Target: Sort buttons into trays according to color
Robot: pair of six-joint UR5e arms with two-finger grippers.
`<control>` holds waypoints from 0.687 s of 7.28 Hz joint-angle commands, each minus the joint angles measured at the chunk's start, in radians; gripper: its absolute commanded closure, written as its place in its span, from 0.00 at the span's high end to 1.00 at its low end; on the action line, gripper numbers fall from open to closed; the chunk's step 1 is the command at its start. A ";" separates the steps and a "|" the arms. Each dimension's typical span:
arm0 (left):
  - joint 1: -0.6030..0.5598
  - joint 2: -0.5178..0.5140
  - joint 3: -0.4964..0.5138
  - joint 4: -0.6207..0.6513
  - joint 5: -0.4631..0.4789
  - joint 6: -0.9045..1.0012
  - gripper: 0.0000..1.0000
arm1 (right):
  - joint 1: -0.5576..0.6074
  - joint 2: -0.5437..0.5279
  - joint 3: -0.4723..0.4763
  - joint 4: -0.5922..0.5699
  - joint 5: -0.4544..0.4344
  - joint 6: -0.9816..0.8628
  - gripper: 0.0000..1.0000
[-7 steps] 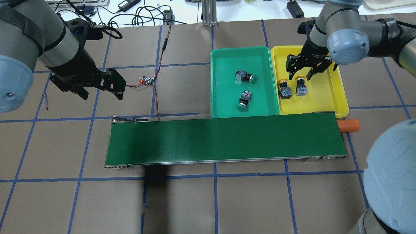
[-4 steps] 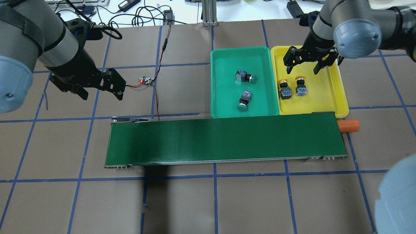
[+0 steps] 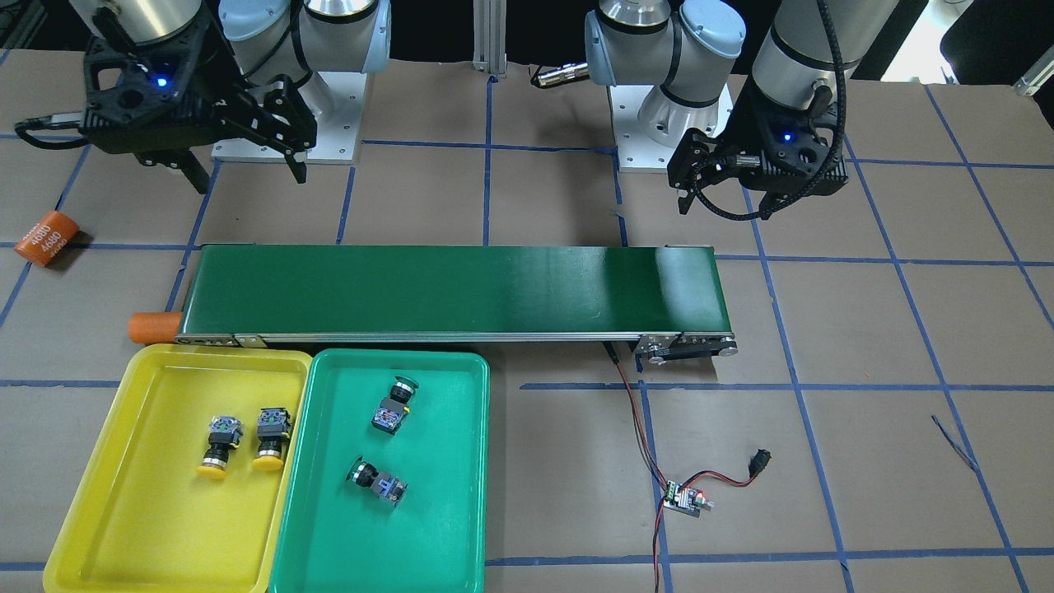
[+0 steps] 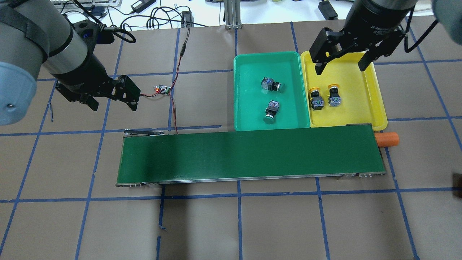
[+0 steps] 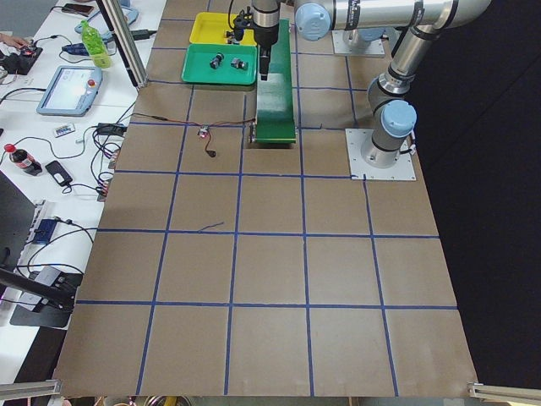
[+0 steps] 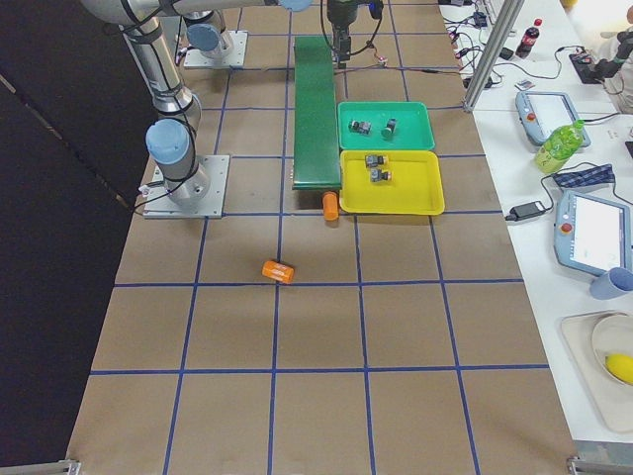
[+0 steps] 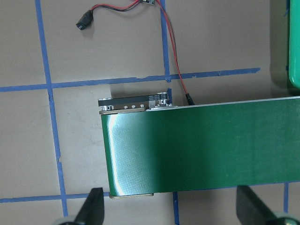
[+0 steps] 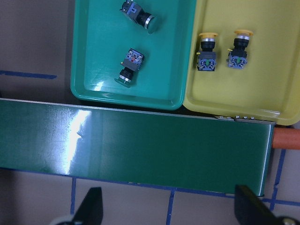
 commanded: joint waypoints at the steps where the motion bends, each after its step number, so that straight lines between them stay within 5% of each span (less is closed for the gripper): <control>1: 0.000 -0.002 0.000 0.000 -0.007 -0.004 1.00 | 0.011 0.001 0.066 -0.172 -0.016 0.007 1.00; 5: -0.002 0.003 0.002 0.002 0.002 0.002 1.00 | 0.014 0.006 0.062 -0.190 -0.043 0.053 1.00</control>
